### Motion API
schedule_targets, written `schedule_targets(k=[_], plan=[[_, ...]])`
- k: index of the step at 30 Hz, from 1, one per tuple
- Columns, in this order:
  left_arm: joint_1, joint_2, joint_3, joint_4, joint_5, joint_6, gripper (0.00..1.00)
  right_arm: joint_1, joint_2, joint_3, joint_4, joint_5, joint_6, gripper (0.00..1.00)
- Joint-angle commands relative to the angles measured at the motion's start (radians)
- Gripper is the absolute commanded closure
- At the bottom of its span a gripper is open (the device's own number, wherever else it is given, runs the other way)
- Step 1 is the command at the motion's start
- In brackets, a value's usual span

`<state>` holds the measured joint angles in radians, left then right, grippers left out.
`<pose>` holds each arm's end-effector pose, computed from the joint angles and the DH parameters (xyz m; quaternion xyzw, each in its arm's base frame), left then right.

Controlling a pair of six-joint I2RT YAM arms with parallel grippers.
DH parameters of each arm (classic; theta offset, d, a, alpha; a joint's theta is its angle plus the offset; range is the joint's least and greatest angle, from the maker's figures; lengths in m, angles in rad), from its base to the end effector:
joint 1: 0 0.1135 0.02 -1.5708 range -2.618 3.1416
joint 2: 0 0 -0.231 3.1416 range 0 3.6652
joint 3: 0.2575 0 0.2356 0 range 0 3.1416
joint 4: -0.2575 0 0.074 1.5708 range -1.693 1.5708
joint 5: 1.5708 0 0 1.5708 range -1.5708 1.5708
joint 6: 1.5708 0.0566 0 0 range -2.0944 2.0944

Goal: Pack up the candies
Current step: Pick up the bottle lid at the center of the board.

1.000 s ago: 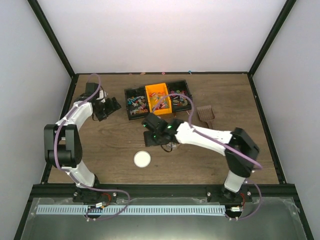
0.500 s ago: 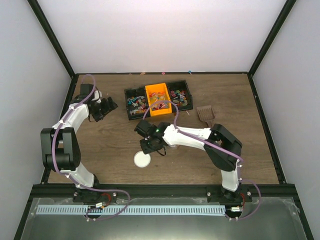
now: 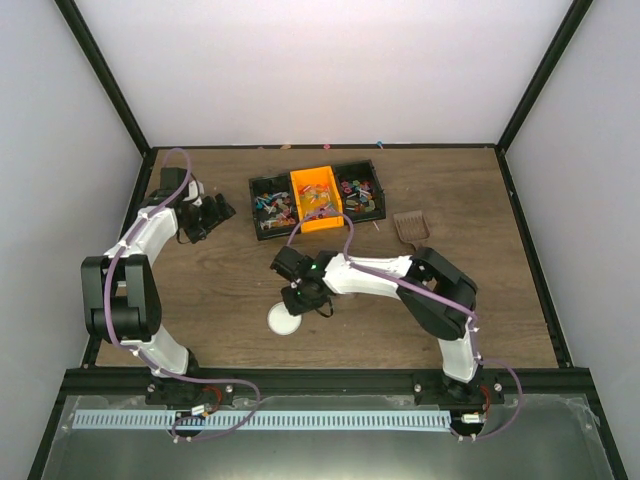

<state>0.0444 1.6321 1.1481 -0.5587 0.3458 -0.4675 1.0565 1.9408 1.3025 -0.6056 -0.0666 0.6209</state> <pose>0.3284 -0.0046 0.1812 -0.1973 0.9313 -0.2164 0.2165 0.1759 0.3189 0.1177 -0.2184 0.9617 0.1429 0.0843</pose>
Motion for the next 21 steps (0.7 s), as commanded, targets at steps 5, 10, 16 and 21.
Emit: schedule_targets(k=[5, 10, 16, 21], plan=[[0.005, -0.011, -0.01, 0.019, 0.018, 0.015, 0.08, 0.006, 0.011, -0.026, 0.012, -0.003, 0.01, 0.83], [0.005, -0.011, -0.008, 0.02, 0.025, 0.012, 0.08, 0.006, -0.015, -0.028, 0.005, 0.012, 0.019, 0.91], [0.005, -0.013, -0.004, 0.019, 0.031, 0.009, 0.07, 0.006, -0.072, -0.025, -0.025, 0.053, 0.031, 0.94], [0.005, -0.037, 0.004, 0.041, 0.075, -0.006, 0.08, 0.001, -0.138, -0.025, -0.031, 0.065, 0.032, 0.95]])
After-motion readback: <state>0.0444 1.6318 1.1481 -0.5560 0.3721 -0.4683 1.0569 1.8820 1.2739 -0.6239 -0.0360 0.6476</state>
